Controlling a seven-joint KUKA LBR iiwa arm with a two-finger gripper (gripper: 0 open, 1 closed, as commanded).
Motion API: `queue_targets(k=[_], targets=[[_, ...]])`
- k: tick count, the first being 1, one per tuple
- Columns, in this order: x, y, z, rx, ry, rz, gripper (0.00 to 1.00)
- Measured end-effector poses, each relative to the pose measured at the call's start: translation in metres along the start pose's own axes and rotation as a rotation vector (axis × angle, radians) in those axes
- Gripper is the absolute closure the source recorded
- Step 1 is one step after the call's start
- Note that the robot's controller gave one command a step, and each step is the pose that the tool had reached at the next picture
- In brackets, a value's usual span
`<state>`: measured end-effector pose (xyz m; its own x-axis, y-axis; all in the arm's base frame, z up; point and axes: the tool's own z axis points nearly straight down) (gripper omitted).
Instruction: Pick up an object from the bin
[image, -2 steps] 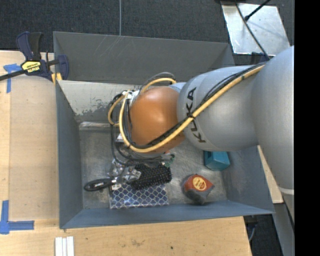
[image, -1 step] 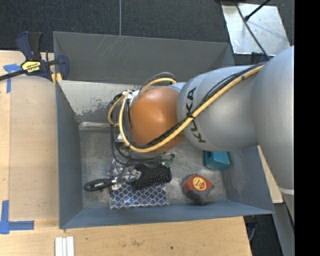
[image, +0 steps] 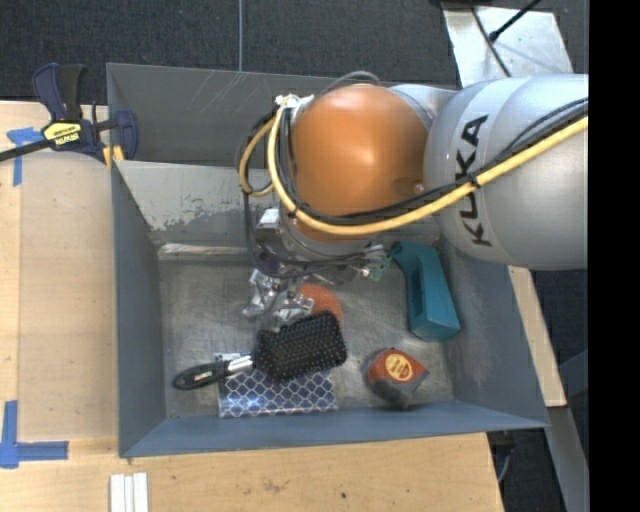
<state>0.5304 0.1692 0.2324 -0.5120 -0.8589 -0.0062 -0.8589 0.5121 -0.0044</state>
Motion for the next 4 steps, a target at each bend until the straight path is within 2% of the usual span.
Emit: queue_targets(k=[1,2,3,4], targets=[[0.001,0.001,0.002,-0.004,0.003,0.001,0.00],[0.001,0.001,0.002,-0.004,0.004,0.001,0.00],[0.013,0.011,0.059,0.000,0.000,-0.069,0.00],[0.016,0.011,0.125,-0.002,0.001,-0.142,0.00]])
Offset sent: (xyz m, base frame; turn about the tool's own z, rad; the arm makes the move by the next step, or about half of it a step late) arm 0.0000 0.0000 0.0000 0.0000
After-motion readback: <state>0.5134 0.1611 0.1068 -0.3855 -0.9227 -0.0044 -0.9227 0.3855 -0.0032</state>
